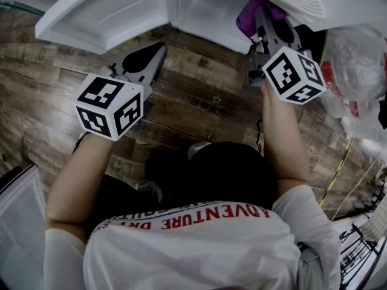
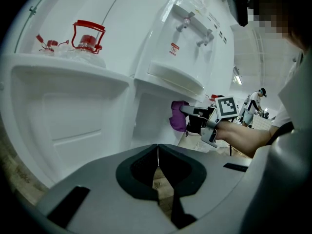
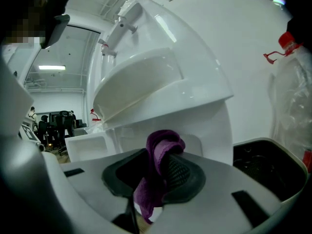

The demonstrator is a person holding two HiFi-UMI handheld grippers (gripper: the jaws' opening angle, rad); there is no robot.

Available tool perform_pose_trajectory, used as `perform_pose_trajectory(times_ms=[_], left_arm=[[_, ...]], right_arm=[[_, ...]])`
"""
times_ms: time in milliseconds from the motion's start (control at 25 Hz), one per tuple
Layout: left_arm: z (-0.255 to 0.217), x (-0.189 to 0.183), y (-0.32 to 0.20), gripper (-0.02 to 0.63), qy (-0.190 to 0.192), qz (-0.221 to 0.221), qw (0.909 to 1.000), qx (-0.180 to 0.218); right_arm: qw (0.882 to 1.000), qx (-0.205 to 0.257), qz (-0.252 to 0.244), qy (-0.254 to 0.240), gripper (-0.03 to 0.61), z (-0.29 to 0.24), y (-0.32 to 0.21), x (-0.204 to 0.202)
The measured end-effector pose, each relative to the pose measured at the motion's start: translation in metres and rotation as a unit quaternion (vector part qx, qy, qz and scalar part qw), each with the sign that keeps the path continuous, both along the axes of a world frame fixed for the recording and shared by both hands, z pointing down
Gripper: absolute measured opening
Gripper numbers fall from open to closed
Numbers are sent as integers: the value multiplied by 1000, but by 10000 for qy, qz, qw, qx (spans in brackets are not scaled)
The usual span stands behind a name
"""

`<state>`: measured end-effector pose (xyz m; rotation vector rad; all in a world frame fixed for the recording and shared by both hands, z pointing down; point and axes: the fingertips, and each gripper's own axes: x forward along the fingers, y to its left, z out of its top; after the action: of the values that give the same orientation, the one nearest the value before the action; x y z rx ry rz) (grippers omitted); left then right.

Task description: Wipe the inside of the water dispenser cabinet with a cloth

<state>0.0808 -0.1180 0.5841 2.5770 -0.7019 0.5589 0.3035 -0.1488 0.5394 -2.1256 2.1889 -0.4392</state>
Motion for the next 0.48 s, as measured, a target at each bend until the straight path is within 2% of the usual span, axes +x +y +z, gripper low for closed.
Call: perform_pose_trajectory(times_ms=[480], left_arm=[[4,-28,-12,28,-58,-273,9996,2]], right_arm=[[9972,153,-722,132,103,-4,-47,-68]])
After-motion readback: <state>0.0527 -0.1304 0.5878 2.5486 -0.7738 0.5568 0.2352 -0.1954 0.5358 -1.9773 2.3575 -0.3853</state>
